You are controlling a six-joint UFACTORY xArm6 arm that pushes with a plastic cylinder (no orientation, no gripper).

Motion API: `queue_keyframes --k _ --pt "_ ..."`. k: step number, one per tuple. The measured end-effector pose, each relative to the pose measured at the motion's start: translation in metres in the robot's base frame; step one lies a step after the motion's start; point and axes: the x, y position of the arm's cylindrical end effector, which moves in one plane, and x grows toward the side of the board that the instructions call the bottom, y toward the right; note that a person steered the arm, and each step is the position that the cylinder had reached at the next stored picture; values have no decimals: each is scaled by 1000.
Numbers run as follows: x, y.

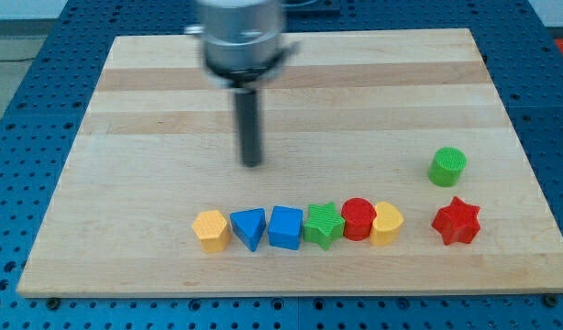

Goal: Move the green star above the green circle

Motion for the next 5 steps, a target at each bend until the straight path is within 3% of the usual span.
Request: queue_keyframes --k 1,2,3,5 --pt "52 -101" --pt "134 -126" --pt "159 -100" --pt "158 125"
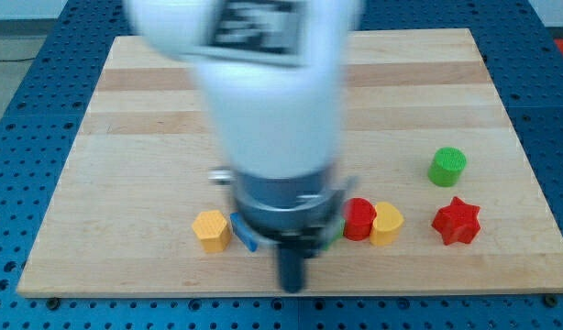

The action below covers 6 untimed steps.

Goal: Move the green star above the green circle

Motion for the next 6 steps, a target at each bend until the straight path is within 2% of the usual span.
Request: queue_keyframes --k 2,3,4,5,6 --pt "-68 22" --pt "-72 22" --pt "-52 4" --pt "-56 -19" --pt "-86 -19"
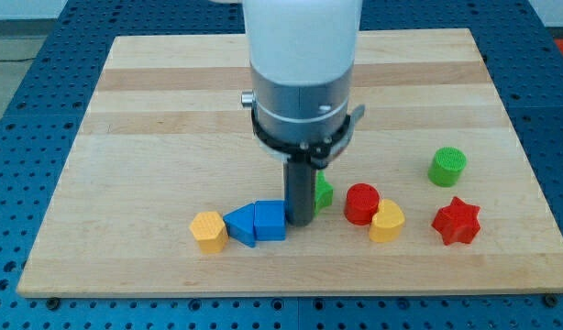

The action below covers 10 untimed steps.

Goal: Move the green star above the green circle

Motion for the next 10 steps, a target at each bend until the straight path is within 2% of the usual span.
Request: queue_keyframes --k 1,2,3,5,6,7,10 --pt "-43 7" --pt "-67 7" --pt "-75 9" --pt "-111 62" --pt "-108 63" --pt "-88 57" --pt "-85 74"
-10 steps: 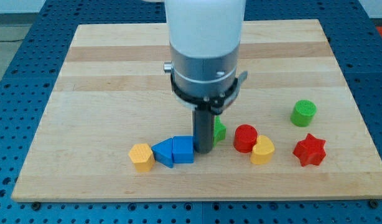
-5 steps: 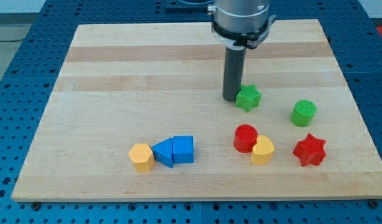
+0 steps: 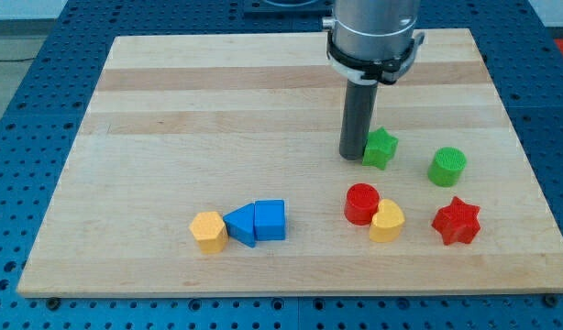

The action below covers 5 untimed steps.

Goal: Move the green star above the green circle

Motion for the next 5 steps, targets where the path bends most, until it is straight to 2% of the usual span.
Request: queue_keyframes --k 2,5 --pt "-10 8" --pt "0 21"
